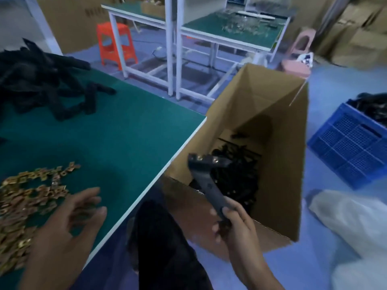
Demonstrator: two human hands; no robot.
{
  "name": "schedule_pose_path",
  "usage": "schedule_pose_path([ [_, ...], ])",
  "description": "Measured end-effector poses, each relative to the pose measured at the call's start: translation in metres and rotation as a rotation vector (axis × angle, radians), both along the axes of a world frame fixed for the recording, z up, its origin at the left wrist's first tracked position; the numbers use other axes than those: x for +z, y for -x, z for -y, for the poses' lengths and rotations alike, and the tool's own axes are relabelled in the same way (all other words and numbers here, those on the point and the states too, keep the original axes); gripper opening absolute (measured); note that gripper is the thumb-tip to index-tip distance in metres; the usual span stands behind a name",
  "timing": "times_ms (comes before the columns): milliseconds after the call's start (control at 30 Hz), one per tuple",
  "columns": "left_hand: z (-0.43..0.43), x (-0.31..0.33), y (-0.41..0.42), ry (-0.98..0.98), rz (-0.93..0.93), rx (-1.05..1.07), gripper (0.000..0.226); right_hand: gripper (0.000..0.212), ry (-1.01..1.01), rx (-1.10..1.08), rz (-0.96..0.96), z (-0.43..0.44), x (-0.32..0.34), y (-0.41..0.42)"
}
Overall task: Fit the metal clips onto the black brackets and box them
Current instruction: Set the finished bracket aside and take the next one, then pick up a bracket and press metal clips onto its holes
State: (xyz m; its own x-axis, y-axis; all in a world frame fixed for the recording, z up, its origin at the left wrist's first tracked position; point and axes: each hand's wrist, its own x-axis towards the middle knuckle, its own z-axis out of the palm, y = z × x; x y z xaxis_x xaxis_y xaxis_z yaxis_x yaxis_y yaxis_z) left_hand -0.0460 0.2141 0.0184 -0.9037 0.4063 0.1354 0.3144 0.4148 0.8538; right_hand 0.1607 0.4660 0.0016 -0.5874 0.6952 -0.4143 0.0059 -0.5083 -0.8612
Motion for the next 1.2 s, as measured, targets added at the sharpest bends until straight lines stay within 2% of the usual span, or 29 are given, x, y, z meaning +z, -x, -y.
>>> schedule_pose_path([
  [67, -0.001, 0.003, -0.003, -0.008, 0.008, -0.005, 0.04, 0.033, 0.111, -0.12, -0.058, -0.021, 0.004, 0.004],
  [133, 0.005, 0.009, -0.006, 0.02, 0.009, 0.01, 0.038, 0.05, 0.224, -0.167, -0.073, -0.033, 0.009, 0.012],
  [233, 0.029, 0.017, -0.012, 0.034, 0.009, 0.103, 0.036, 0.072, 0.152, -0.066, 0.062, -0.024, 0.012, 0.033],
  [300, 0.051, 0.019, -0.013, 0.002, 0.029, 0.188, 0.03, 0.063, 0.083, 0.068, 0.115, 0.0, 0.015, 0.056],
  [367, 0.076, 0.02, -0.01, -0.02, 0.056, 0.285, 0.027, 0.033, 0.006, 0.231, 0.058, 0.031, 0.016, 0.082],
  [433, 0.1, 0.023, -0.006, 0.015, 0.057, 0.371, 0.027, 0.021, -0.223, 0.402, 0.007, 0.066, 0.016, 0.11],
  [533, 0.133, 0.028, 0.004, 0.024, 0.043, 0.502, 0.022, 0.018, -0.626, 0.663, -0.13, 0.114, 0.024, 0.147],
  [633, 0.158, 0.027, 0.024, 0.053, 0.027, 0.637, 0.015, 0.015, -0.955, 0.83, -0.138, 0.146, 0.024, 0.18],
  [733, 0.182, 0.02, 0.053, 0.213, -0.011, 0.708, 0.023, 0.014, -1.142, 0.766, -0.059, 0.162, 0.017, 0.19],
  [867, 0.198, 0.011, 0.096, 0.52, -0.212, 0.743, 0.042, 0.012, -1.264, 0.594, -0.064, 0.163, 0.011, 0.185],
  [967, 0.2, 0.01, 0.126, 0.795, -0.239, 0.788, 0.059, 0.012, -1.335, 0.566, -0.071, 0.165, 0.011, 0.185],
  [1033, 0.205, 0.012, 0.139, 0.911, -0.276, 0.779, 0.052, 0.012, -1.322, 0.564, -0.081, 0.163, 0.012, 0.185],
  [1100, 0.214, 0.017, 0.141, 0.896, -0.362, 0.793, 0.034, 0.012, -1.292, 0.561, -0.104, 0.161, 0.011, 0.184],
  [1200, 0.228, 0.028, 0.124, 0.616, -0.471, 0.989, 0.024, 0.011, -1.262, 0.559, -0.099, 0.161, 0.009, 0.184],
])
